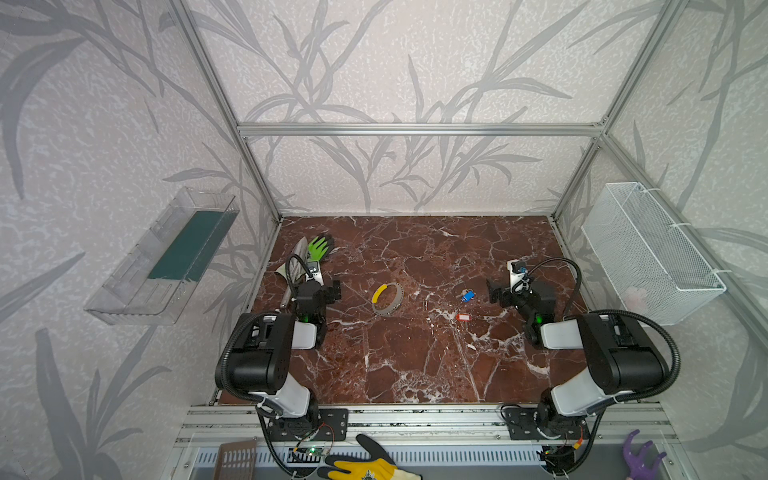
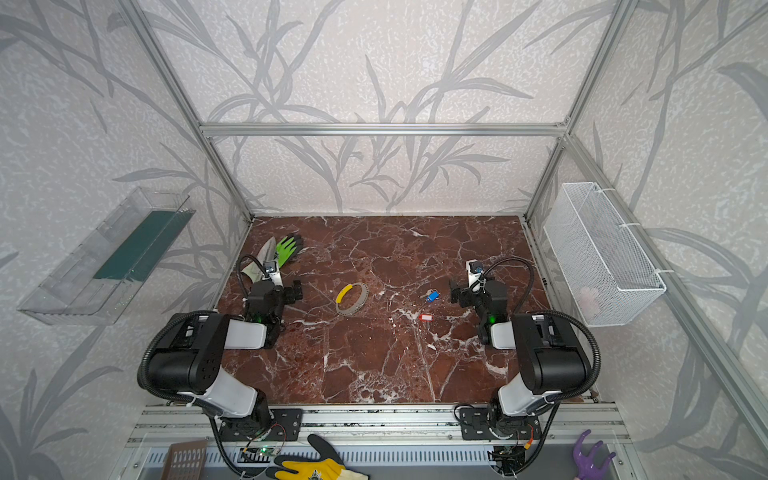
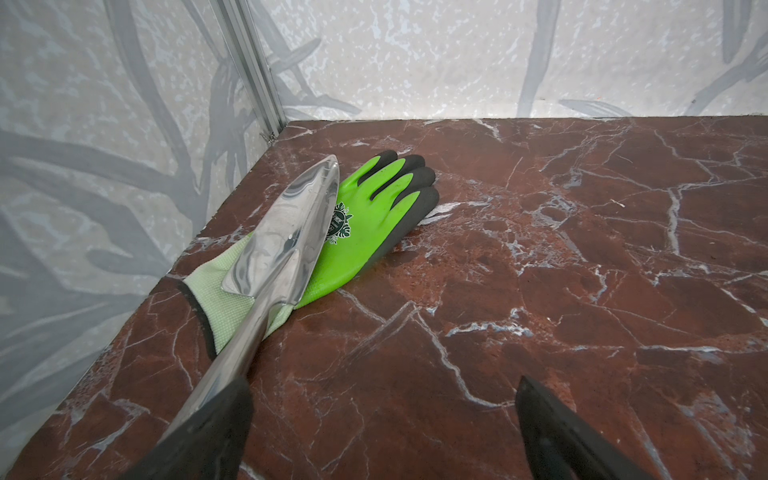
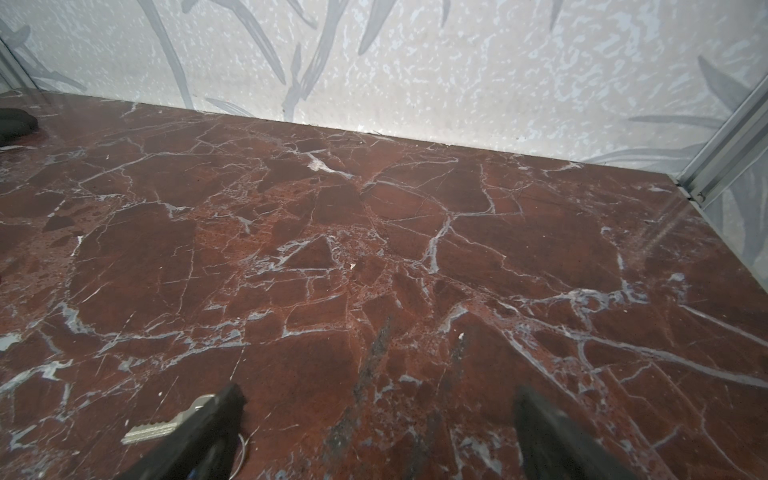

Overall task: Put the keys on the keyring
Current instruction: 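Move the left gripper over the grey keyring hoop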

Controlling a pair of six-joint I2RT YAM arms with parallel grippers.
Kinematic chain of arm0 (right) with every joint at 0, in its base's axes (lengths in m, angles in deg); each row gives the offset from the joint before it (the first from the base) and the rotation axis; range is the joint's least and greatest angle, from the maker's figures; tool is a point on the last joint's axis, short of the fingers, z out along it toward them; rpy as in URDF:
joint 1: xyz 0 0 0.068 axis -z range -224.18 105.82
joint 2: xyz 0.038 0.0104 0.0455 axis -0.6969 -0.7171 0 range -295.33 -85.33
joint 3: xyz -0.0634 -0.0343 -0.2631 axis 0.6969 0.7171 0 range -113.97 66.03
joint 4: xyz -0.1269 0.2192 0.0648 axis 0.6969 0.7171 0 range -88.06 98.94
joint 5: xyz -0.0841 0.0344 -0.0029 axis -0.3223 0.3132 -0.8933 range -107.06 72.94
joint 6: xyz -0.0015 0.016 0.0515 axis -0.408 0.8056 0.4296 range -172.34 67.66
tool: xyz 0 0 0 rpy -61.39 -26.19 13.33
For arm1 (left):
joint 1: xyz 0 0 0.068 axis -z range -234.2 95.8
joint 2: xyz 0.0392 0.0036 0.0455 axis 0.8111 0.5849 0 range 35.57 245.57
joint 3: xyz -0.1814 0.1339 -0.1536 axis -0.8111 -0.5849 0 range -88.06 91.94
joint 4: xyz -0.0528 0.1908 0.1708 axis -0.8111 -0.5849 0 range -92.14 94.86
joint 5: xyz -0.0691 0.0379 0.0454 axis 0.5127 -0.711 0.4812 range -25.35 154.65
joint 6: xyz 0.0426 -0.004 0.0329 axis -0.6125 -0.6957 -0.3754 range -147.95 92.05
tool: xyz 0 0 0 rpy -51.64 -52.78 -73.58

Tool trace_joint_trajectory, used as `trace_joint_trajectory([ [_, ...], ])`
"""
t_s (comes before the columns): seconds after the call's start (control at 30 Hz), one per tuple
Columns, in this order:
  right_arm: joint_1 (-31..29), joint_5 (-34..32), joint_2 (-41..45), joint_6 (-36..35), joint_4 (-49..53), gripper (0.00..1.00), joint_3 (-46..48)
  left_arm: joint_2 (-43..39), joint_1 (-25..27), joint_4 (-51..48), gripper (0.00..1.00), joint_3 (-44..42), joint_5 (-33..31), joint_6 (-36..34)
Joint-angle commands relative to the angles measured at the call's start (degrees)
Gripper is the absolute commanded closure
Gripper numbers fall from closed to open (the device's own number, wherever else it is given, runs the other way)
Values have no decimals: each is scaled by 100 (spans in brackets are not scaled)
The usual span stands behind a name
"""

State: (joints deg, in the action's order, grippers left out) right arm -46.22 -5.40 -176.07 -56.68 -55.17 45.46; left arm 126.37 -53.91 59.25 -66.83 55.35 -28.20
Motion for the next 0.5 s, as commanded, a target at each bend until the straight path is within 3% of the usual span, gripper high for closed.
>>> trace_joint_trajectory([
  [0.0, 2, 56, -32, 15, -12, 1, -60, -81, -29, 10, 1, 37, 17, 113],
  [0.27, 2, -85, 241, 47, -255, 4, 163, -290, 20, -39, 3, -14, 61, 9],
  [0.4, -27, 19, 1201, -18, 896, 8, -29, -1072, 159, -1177, 8, 277, -19, -124],
  [0.47, -97, 13, 1627, -56, 1495, 10, -198, -1437, 282, -1964, 9, 562, 266, -351],
])
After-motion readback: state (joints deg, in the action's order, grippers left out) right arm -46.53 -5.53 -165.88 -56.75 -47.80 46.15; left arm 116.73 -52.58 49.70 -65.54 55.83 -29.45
